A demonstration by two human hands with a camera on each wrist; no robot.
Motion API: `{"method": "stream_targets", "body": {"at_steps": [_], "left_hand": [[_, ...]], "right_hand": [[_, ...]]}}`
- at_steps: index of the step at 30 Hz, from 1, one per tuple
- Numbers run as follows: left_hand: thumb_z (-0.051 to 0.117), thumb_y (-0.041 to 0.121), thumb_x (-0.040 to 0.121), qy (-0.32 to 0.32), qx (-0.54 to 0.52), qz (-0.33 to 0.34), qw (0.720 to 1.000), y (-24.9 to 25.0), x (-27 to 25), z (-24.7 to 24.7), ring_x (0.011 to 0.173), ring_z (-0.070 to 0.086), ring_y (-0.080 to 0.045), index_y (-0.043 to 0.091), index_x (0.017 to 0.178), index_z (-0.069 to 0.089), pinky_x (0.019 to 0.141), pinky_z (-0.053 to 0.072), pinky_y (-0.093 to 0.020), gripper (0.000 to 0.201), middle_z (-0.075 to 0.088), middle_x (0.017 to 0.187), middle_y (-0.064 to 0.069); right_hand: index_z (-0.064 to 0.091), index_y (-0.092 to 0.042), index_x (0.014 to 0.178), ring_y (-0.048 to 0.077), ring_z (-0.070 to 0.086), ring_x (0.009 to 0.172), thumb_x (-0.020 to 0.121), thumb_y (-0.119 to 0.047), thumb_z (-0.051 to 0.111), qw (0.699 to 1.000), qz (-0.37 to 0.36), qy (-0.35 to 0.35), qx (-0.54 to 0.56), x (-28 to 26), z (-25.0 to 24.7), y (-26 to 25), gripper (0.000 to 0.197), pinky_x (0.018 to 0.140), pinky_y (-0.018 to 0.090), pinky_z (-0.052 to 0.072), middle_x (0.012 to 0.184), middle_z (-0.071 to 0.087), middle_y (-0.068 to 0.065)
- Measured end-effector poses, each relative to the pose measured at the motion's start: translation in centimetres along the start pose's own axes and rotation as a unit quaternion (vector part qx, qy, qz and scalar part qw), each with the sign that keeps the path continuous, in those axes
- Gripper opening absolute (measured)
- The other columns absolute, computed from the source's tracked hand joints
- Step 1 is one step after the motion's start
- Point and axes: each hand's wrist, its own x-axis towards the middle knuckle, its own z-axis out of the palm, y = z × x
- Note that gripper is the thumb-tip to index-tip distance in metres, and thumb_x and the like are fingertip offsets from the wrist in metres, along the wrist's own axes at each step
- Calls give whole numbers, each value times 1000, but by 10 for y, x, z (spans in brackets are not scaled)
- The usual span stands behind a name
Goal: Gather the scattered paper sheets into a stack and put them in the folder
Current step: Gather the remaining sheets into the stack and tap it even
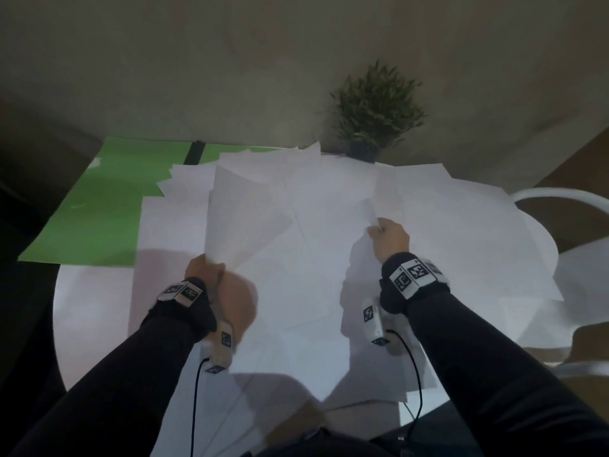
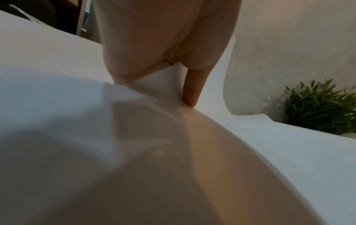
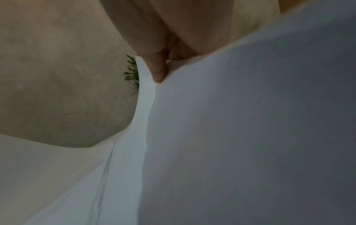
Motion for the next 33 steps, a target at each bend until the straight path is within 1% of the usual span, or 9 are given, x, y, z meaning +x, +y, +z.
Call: {"method": "stream_targets", "body": {"at_steps": [3, 5, 8, 15, 20, 25, 27, 30, 33], "left_hand": [[59, 4, 88, -6, -22, 6, 1000, -1, -3, 2, 105, 57, -37, -11, 121, 54, 87, 41, -36, 37, 58, 120, -30], [60, 3, 88, -7, -38, 14, 999, -1, -3, 3, 111, 56, -39, -10, 123, 55, 87, 40, -36, 38, 57, 122, -31], [59, 5, 88, -17, -14, 7, 1000, 0, -6, 1, 118, 53, -40, -9, 126, 52, 95, 41, -39, 41, 55, 128, -27], [57, 8, 90, -60, 25, 20, 998, 11, -8, -3, 116, 52, -41, -10, 125, 51, 94, 42, -40, 40, 54, 128, -27], [61, 7, 87, -80, -7, 28, 996, 18, -3, 2, 118, 51, -40, -6, 129, 48, 95, 41, -38, 45, 53, 131, -24], [40, 3, 98, -80, -45, -18, 996, 30, -14, 1, 129, 43, -39, -13, 134, 38, 102, 31, -34, 40, 41, 141, -28], [42, 2, 97, -92, -82, -30, 992, 28, -14, 4, 121, 48, -42, -12, 134, 41, 99, 41, -41, 39, 48, 133, -31], [55, -3, 86, -125, -176, -34, 976, 26, -7, 14, 90, 60, -40, -12, 115, 57, 79, 50, -42, 30, 63, 91, -21], [60, 19, 89, -159, -280, -79, 943, 25, -7, 20, 105, 57, -38, -4, 117, 58, 84, 49, -44, 36, 61, 114, -24]], "right_hand": [[52, 1, 120, 28, 58, 105, 82, -12, 68, 994, 43, -86, 51, -4, 1, -3, 43, 86, 32, 48, 113, 59, 10], [58, -1, 114, 30, 59, 107, 82, -13, 68, 995, 29, -97, 0, -11, 1, -9, 36, 82, 29, 46, 110, 62, 12], [63, -2, 112, 33, 60, 105, 89, -12, 58, 997, -39, -35, -58, -26, -12, -35, 25, 77, 25, 41, 113, 65, 16], [55, -4, 123, 30, 54, 114, 93, -6, 51, 967, -231, 92, -57, -48, -78, -114, 31, 91, 28, 39, 122, 60, 16], [61, -15, 104, -2, 65, 81, 87, 1, 58, 915, -269, 42, 298, -61, -122, -149, 24, 76, 19, 53, 85, 70, -15], [53, 2, 124, 27, 64, 107, 90, -1, 56, 843, -146, -8, 518, -21, -124, -121, 34, 92, 38, 52, 117, 64, 13], [52, 3, 128, 24, 67, 95, 92, -4, 56, 869, -47, -33, 491, -4, -100, -95, 37, 82, 37, 54, 113, 65, 13], [57, 0, 123, 26, 63, 85, 89, -8, 61, 938, 53, -77, 333, 8, -55, -48, 35, 73, 35, 50, 105, 66, 12], [60, 1, 118, 26, 61, 97, 84, -5, 67, 967, 75, -99, 222, 12, -17, -14, 35, 86, 34, 48, 115, 64, 12]]}}
